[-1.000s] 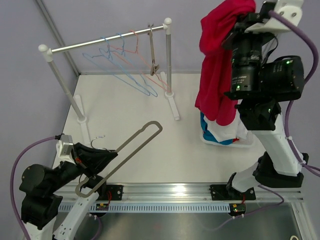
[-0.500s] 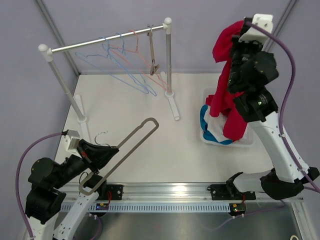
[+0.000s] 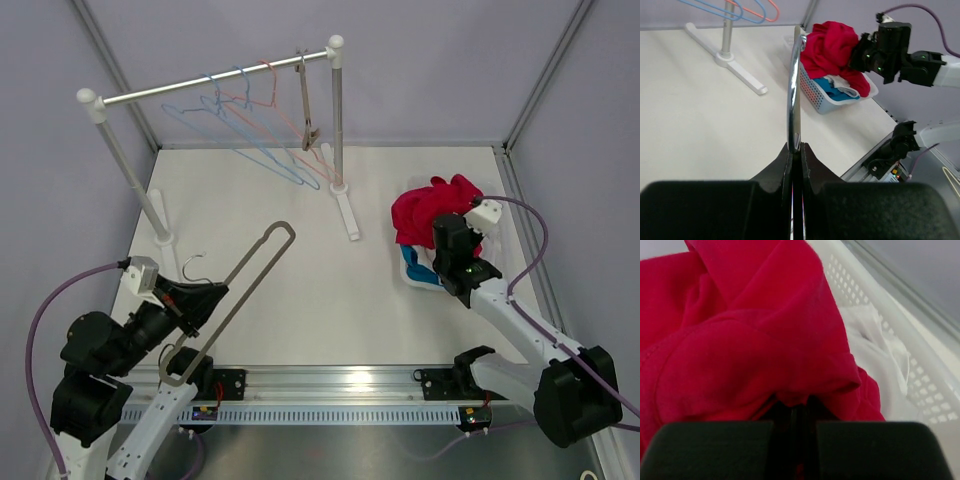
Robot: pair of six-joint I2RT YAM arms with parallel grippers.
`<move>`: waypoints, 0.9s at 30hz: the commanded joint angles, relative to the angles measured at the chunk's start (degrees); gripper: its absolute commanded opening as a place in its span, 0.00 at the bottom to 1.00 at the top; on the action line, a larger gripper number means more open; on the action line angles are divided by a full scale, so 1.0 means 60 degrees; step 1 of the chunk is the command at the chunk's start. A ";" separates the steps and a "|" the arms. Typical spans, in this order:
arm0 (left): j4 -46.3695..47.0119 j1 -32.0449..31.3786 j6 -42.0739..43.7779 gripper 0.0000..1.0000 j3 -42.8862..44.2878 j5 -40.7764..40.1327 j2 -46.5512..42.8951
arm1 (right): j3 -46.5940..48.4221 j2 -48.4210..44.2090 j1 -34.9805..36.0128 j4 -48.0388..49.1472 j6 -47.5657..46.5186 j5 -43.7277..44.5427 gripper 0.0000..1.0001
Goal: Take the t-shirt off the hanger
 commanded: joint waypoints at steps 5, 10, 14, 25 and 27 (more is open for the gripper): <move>-0.0084 -0.0061 0.0543 0.00 -0.0396 -0.3018 0.0206 | -0.1443 -0.1225 -0.0213 -0.1408 0.5059 0.0747 0.01; -0.0494 -0.0061 0.0529 0.00 -0.0206 -0.4367 0.0616 | -0.1037 -0.2747 -0.0317 -0.1584 0.3512 0.0267 0.39; -0.0451 -0.0061 0.0236 0.00 -0.0192 -0.4854 0.1274 | 0.0468 -0.3437 -0.0302 -0.2124 0.1898 -0.1082 0.92; 0.0354 -0.0061 0.0016 0.00 -0.0060 -0.3951 0.2258 | 0.1147 -0.5472 -0.0317 -0.2874 0.1135 -0.5123 0.99; 0.0354 -0.0061 0.0103 0.00 0.0057 -0.3465 0.2156 | 0.1323 -0.5663 -0.0287 -0.2815 0.1280 -0.6480 0.99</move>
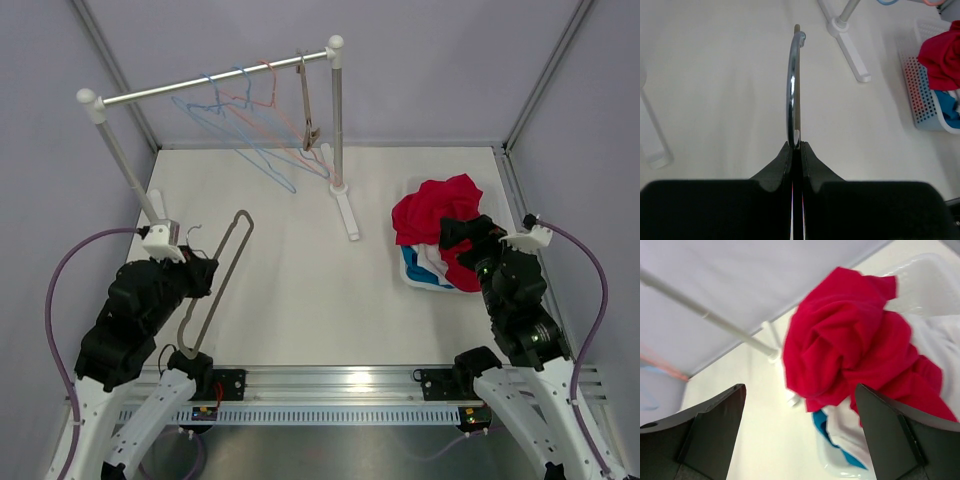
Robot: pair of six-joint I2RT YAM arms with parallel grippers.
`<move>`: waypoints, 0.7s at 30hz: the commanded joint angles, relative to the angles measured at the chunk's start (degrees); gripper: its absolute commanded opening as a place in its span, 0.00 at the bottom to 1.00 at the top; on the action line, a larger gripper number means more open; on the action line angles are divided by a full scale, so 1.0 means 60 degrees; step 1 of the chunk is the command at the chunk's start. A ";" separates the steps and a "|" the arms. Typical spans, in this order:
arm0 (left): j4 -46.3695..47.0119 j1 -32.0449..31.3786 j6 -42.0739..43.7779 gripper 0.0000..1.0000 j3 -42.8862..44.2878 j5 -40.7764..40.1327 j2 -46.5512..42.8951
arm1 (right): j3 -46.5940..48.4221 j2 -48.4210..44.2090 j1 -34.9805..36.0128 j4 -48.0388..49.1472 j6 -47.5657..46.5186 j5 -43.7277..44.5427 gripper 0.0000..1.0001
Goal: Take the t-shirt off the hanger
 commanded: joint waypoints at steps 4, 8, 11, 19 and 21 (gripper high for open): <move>0.0795 -0.0035 0.0294 0.00 0.0598 0.2537 -0.0440 | 0.0308 -0.0031 0.0000 0.0756 0.0485 -0.4322 1.00; 0.0824 -0.0035 0.0280 0.00 0.0510 0.3420 -0.0440 | -0.0030 0.0232 0.0891 0.2134 0.1349 -0.4404 1.00; 0.0999 -0.0035 0.0324 0.00 0.0349 0.3815 -0.0426 | 0.0042 0.1065 0.3362 0.3261 0.1615 -0.2636 0.97; 0.1630 -0.0035 0.0427 0.00 -0.0002 0.4635 -0.0557 | 0.0568 0.5458 0.7045 0.7945 0.3357 -0.0184 0.62; 0.1615 -0.0035 0.0470 0.00 -0.0076 0.4783 -0.0645 | 0.0920 0.6452 0.7513 0.8200 0.3489 0.0224 0.63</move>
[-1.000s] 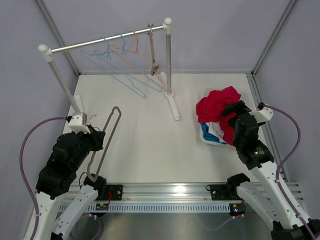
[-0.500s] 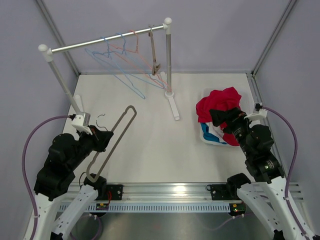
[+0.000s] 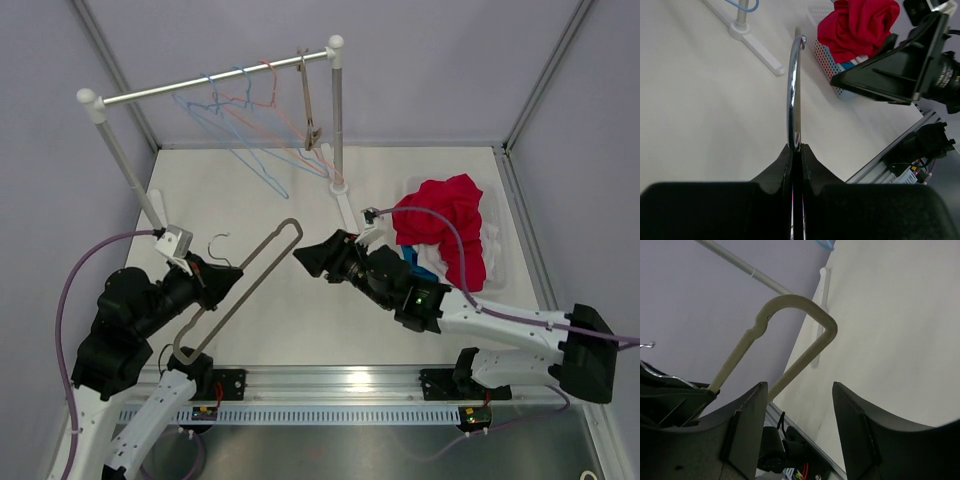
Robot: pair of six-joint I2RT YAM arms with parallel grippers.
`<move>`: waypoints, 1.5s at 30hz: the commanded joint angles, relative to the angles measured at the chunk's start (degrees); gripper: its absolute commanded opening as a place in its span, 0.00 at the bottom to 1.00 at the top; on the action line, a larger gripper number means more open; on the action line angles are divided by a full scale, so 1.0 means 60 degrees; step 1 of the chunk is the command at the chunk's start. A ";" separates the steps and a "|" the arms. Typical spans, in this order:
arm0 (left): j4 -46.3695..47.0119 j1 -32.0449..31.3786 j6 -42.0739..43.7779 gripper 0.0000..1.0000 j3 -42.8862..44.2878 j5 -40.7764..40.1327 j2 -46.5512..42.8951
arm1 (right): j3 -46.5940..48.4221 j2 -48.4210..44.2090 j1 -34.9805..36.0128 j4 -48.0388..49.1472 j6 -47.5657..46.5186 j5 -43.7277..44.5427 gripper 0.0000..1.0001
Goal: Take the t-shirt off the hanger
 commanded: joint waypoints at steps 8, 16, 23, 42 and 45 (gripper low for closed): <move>0.0719 -0.0021 0.0421 0.00 -0.0639 0.1194 -0.0804 | 0.1567 0.2601 0.1433 0.3447 0.1108 0.1365 0.65; 0.0646 -0.0021 0.0464 0.00 -0.0816 0.1118 -0.1069 | 0.1801 0.2515 0.1828 0.2656 0.0729 0.1482 0.52; 0.0660 -0.0021 0.0377 0.00 -0.0669 0.2524 -0.0937 | 0.2446 0.3508 0.1829 0.2947 0.1020 0.1147 0.59; 0.0470 -0.0035 -0.0136 0.51 -0.1122 0.4900 -0.0834 | 0.0088 0.0831 0.1843 0.4589 0.1211 0.3342 0.00; 0.0470 -0.0035 -0.0253 0.50 -0.1299 0.4871 -0.0980 | -0.0014 0.0640 0.1843 0.4735 0.1226 0.3240 0.00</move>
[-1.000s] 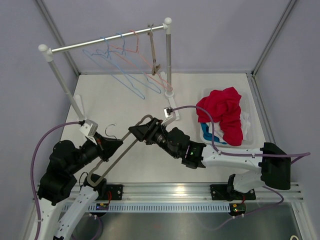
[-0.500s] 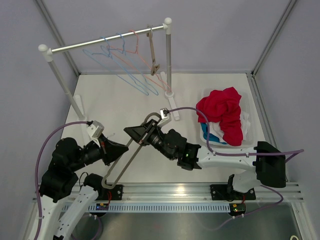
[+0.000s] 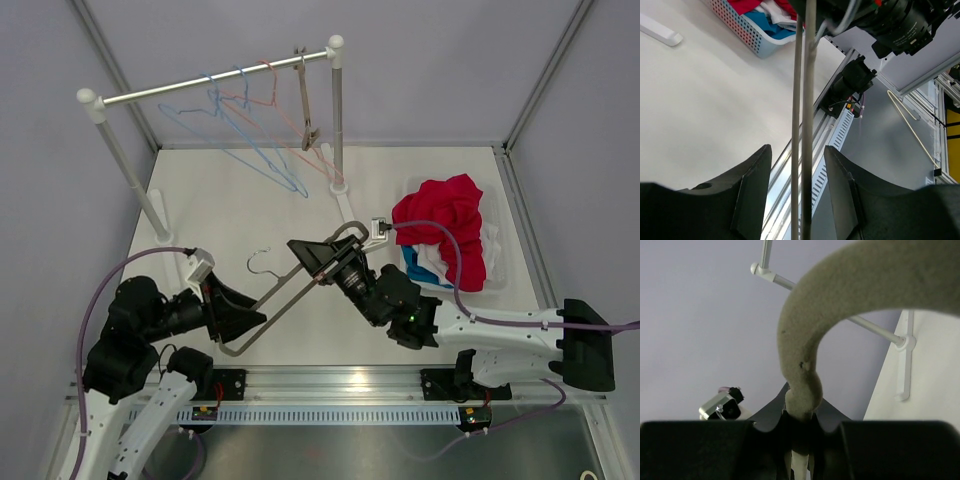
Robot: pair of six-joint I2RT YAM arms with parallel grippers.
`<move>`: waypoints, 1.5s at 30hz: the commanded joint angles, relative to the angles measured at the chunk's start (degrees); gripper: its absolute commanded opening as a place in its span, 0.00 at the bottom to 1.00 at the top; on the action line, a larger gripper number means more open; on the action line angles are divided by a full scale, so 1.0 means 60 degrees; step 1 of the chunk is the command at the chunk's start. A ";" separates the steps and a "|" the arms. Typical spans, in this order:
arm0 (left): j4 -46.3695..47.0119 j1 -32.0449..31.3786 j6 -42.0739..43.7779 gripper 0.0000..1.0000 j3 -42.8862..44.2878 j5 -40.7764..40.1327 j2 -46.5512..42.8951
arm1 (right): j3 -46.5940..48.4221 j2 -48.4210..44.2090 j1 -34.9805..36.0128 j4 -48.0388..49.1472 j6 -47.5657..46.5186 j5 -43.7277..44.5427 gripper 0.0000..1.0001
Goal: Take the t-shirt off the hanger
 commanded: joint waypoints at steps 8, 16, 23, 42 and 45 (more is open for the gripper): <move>0.0139 -0.0032 -0.0294 0.00 0.0308 -0.0326 -0.0340 | -0.0522 -0.0713 -0.0025 0.0659 -0.0020 0.0818 0.00; -0.1942 -0.0032 0.0322 0.00 0.2841 -0.3575 -0.0370 | 0.0456 -0.1620 -0.0040 -0.2527 -0.1497 -0.0834 0.88; -0.3142 -0.0032 0.0132 0.00 0.5010 -0.6667 0.0186 | 0.0473 -0.3202 -0.0040 -0.4627 -0.2216 -0.1072 0.97; -0.2413 -0.0252 0.0893 0.00 0.6315 -1.3161 0.3773 | 0.0971 -0.2868 -0.0025 -0.6008 -0.3140 -0.1905 0.98; -0.2002 -0.0266 0.1025 0.00 0.6651 -1.2984 0.4916 | 0.1000 -0.2692 -0.0025 -0.6006 -0.3169 -0.1994 0.98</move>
